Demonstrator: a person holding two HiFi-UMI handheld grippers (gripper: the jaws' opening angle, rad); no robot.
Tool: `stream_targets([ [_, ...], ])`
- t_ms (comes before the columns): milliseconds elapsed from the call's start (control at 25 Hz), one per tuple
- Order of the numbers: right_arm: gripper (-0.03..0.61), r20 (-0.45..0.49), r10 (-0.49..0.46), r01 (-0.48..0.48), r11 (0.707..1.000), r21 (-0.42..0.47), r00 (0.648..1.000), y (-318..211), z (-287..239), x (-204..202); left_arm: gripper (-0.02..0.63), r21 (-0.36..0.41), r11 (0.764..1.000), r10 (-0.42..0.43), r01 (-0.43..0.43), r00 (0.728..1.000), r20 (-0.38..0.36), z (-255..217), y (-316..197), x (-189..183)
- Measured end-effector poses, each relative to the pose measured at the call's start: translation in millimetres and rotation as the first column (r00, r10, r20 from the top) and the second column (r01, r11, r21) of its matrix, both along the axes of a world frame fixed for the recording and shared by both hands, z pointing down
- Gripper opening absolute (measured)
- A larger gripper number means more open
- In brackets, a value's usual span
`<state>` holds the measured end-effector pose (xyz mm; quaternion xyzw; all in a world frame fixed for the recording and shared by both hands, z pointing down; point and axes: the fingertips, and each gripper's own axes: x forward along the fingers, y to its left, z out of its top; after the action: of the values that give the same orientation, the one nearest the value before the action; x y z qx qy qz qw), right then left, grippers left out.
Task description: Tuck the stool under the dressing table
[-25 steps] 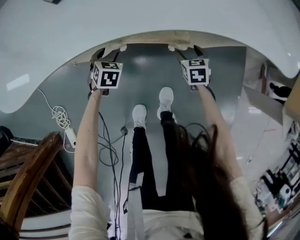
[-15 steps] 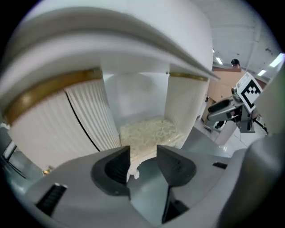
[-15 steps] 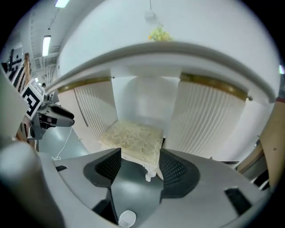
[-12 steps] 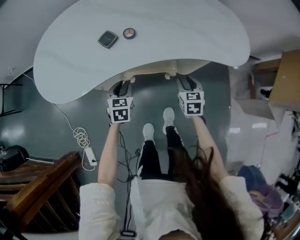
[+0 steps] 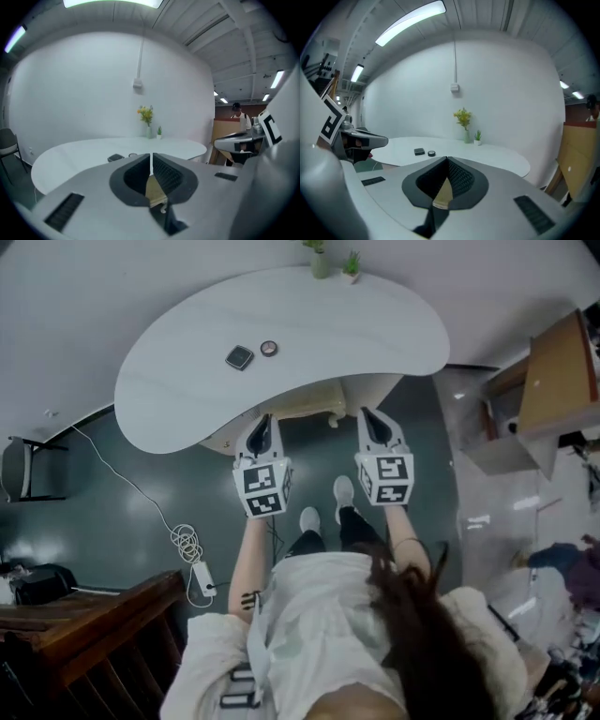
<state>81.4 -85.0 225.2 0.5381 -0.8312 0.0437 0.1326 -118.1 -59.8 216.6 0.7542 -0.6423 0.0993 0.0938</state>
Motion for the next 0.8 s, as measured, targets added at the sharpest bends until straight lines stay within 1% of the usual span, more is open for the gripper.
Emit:
stream_targets([
  [120,0.003,0.005,-0.047,0.047,0.998,0.040,0.999,24.6,-32.6,-12.3,0.014,0.060,0.997,0.047,-0.047,0.999,0.002,-38.0,19.7,8.3],
  [200,0.003,0.019,-0.070,0.069,0.996,0.064,0.997,36.2,-49.0,-14.6,0.009,0.100,0.993,0.054,-0.056,0.998,0.019,-56.2,29.9,14.1],
  [280,0.003,0.038,-0.085,0.081,0.992,0.092,0.996,47.0,-61.7,-12.7,0.009,0.132,0.990,0.037,-0.040,0.999,0.028,-69.4,41.8,19.7],
  [400,0.003,0.054,-0.102,0.094,0.986,0.136,0.993,56.0,-74.6,-9.0,0.005,0.170,0.985,-0.012,0.007,0.999,0.030,-88.0,58.0,22.0],
  [480,0.003,0.057,-0.128,0.117,0.978,0.171,0.990,60.1,-85.3,-5.7,0.005,0.192,0.981,-0.043,0.039,0.999,0.015,-99.8,65.3,26.4],
  [560,0.002,0.061,-0.136,0.123,0.977,0.176,0.989,69.6,-89.4,4.6,0.005,0.202,0.977,-0.061,0.061,0.998,-0.005,-106.1,73.2,36.6],
  [680,0.002,0.078,-0.143,0.127,0.975,0.182,0.987,81.6,-90.7,21.0,0.005,0.216,0.974,-0.072,0.068,0.997,0.011,-110.9,79.0,53.5],
  [800,0.002,0.077,-0.148,0.131,0.973,0.189,0.986,87.6,-87.1,38.5,0.003,0.225,0.971,-0.087,0.086,0.996,-0.007,-109.3,83.4,71.1],
])
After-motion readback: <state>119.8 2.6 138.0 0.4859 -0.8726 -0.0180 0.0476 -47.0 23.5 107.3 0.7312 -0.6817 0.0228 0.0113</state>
